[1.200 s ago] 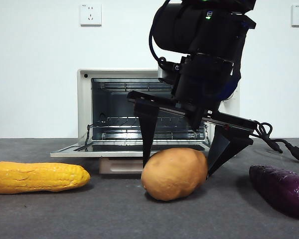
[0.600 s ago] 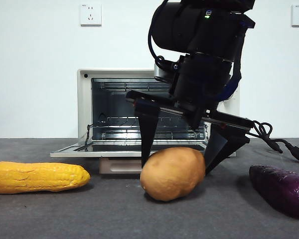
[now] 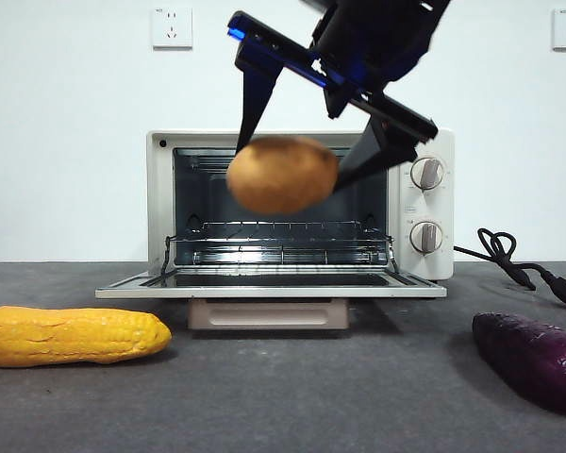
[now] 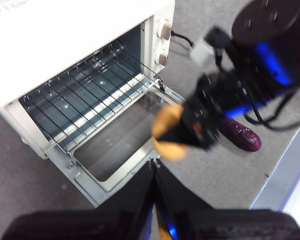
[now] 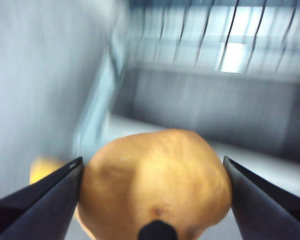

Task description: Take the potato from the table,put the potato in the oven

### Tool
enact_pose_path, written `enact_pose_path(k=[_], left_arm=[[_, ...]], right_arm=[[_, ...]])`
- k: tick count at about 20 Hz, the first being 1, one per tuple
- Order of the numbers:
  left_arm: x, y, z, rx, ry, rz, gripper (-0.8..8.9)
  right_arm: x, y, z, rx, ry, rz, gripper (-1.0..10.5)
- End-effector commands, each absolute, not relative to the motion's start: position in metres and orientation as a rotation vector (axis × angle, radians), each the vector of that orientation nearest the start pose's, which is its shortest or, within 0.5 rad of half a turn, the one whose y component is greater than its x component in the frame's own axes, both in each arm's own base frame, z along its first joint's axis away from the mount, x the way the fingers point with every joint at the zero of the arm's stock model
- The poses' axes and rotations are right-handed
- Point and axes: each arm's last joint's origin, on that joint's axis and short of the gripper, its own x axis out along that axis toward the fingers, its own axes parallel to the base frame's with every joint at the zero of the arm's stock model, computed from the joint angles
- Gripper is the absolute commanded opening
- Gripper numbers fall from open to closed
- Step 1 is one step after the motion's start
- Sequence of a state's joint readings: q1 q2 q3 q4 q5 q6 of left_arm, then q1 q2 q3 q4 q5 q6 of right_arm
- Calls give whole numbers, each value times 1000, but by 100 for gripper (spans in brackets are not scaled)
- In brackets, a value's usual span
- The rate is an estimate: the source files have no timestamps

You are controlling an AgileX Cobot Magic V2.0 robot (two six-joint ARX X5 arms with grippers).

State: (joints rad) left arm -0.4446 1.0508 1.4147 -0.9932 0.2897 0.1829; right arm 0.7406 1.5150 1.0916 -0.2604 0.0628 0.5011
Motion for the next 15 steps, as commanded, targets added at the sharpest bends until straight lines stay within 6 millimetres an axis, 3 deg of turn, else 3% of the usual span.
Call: enact_pose_path(k=[1, 5, 10, 15], left_arm=[[152, -82, 417, 230, 592, -770, -8], [151, -82, 416, 230, 608, -771, -7], [149, -84, 416, 236, 608, -788, -8], [148, -86, 416, 241, 609, -801, -8]], right_arm=[[256, 217, 262, 239, 678, 378, -17], [279, 209, 261, 330, 567, 288, -17], [308, 196, 244, 418, 533, 205, -17], [329, 195, 222, 457, 496, 182, -17]])
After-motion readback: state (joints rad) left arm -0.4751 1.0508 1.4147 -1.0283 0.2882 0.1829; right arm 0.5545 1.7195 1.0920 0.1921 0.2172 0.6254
